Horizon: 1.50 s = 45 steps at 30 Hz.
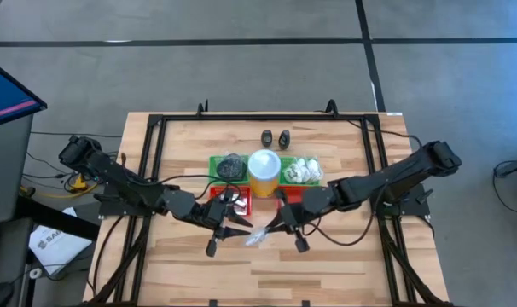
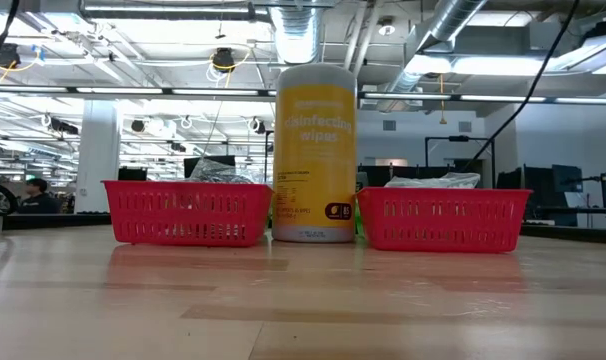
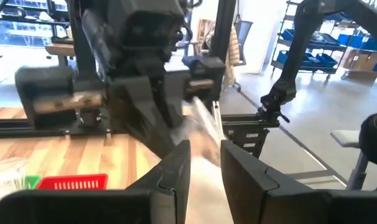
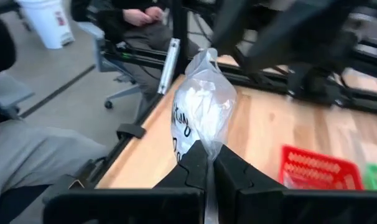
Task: Pick & Place Travel size toiletries
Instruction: Put the vanity pack into the right green basket
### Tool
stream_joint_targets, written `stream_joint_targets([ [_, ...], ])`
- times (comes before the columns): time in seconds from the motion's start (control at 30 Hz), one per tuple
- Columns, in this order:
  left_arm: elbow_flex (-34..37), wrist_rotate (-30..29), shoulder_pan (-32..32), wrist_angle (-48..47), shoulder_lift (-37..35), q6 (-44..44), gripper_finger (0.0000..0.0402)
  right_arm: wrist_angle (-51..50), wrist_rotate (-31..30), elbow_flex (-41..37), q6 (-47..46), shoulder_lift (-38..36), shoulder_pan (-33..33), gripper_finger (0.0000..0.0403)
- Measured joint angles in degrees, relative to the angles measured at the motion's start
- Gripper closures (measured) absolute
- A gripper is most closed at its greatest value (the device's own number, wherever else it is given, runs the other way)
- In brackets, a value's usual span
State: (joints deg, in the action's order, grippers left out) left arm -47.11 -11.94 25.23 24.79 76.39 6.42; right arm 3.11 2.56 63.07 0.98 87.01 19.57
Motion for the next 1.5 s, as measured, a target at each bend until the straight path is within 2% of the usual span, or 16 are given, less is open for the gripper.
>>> stream_joint_targets([
  [0.67, 0.0, -0.5, 0.6, 0.0, 0.1, 0.0, 0.0321, -25.0, -16.0, 0.0, -17.9, -9.1, -1.8, 0.0403],
  [0.9, 0.0, -0.5, 0.6, 0.0, 0.1, 0.0, 0.0321, -31.3, -16.6, 0.0, -24.6, -9.6, -4.8, 0.0403],
  [1.5, 0.0, -0.3, 0.6, 0.0, 0.1, 0.1, 0.0321, -43.2, -16.6, -2.1, -33.5, -9.4, -13.2, 0.0403],
])
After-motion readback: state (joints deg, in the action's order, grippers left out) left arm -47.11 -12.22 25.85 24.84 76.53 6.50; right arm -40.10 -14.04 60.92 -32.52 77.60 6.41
